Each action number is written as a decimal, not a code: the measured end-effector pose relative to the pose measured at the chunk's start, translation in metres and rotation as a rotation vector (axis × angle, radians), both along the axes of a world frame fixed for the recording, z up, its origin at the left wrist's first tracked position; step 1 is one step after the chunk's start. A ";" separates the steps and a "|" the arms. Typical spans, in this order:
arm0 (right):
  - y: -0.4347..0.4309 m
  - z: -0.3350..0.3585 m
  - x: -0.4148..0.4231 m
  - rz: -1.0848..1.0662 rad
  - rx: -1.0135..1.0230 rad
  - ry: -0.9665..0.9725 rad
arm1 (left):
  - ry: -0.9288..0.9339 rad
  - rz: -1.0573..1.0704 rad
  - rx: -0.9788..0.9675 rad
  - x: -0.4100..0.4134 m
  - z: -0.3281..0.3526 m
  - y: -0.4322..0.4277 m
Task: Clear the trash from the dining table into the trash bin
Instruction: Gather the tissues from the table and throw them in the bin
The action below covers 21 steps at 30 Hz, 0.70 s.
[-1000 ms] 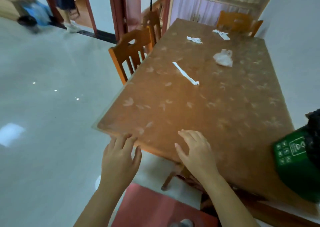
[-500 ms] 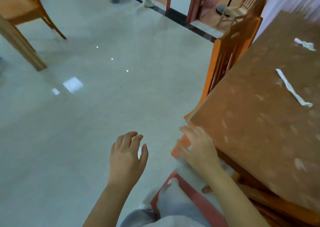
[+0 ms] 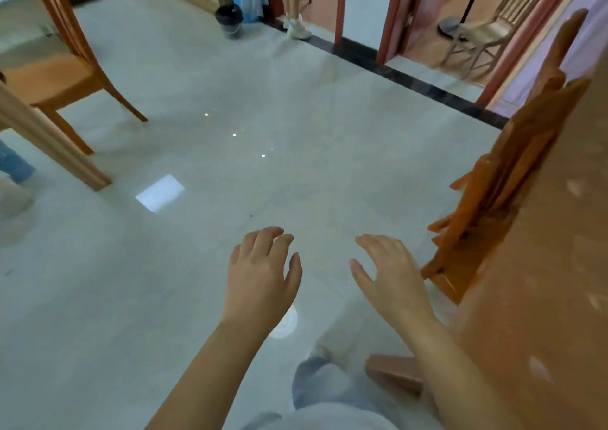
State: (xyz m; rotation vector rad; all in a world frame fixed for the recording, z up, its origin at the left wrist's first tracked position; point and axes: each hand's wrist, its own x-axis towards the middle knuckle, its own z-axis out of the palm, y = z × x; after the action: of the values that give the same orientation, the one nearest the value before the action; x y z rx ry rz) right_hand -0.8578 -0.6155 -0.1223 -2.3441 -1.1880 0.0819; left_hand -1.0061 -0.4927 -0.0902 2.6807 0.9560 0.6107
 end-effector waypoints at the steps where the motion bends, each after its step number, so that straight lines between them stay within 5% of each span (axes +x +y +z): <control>1: 0.014 0.004 0.015 -0.009 0.010 -0.013 | -0.015 -0.018 0.015 0.021 0.006 0.014; 21: 0.270 0.017 0.297 -0.356 -0.015 -0.052 | 0.052 -0.351 -0.069 0.337 -0.011 0.333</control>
State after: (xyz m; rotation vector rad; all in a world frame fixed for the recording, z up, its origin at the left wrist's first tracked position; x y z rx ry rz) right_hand -0.5608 -0.3456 -0.1049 -2.5452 -0.7772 -0.0937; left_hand -0.6692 -0.1601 -0.1012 2.7195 0.4857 0.4254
